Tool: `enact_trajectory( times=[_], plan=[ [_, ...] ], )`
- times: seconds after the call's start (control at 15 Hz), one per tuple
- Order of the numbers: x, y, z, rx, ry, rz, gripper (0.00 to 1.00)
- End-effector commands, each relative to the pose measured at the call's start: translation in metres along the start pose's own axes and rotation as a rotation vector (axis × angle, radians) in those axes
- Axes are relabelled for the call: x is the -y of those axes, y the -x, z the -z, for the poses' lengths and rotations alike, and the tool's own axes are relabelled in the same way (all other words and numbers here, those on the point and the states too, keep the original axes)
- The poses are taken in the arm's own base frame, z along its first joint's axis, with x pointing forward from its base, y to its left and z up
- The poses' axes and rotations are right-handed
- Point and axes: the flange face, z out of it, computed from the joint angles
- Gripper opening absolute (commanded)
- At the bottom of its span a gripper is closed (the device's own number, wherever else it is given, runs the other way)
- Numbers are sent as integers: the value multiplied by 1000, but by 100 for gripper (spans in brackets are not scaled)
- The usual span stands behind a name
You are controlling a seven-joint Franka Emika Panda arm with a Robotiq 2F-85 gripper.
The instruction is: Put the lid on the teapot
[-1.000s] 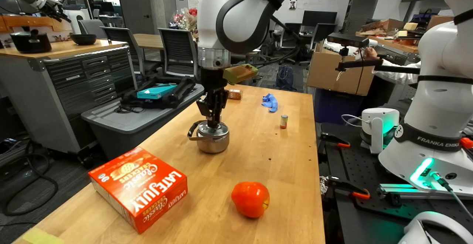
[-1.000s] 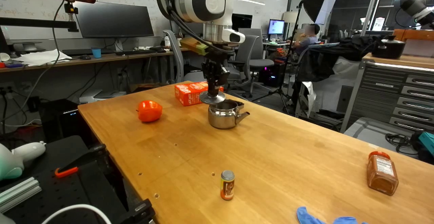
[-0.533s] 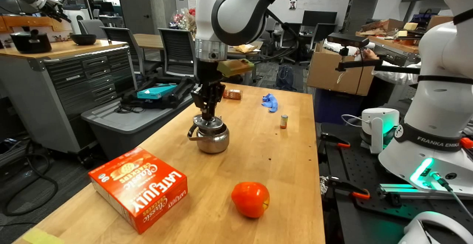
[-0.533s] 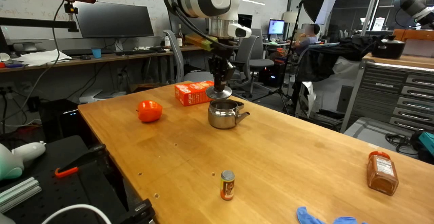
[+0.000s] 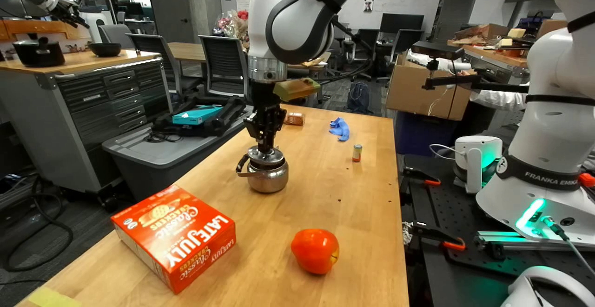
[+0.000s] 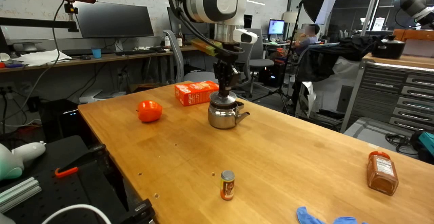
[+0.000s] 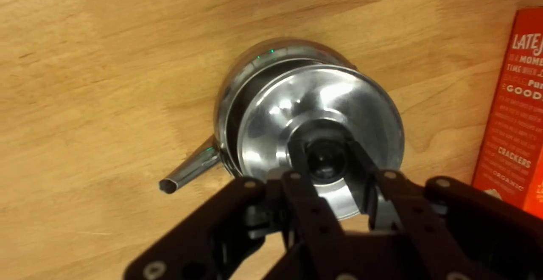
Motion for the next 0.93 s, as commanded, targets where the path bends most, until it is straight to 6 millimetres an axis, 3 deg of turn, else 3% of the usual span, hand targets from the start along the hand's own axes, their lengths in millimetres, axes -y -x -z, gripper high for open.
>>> enact_trajectory(
  times=[0.0, 0.27, 0.87],
  plan=[
    [-3, -9, -11, 19, 12, -24, 7],
    [-4, -10, -23, 31, 23, -29, 7],
    [0, 0, -24, 58, 154, -13, 7]
  ],
)
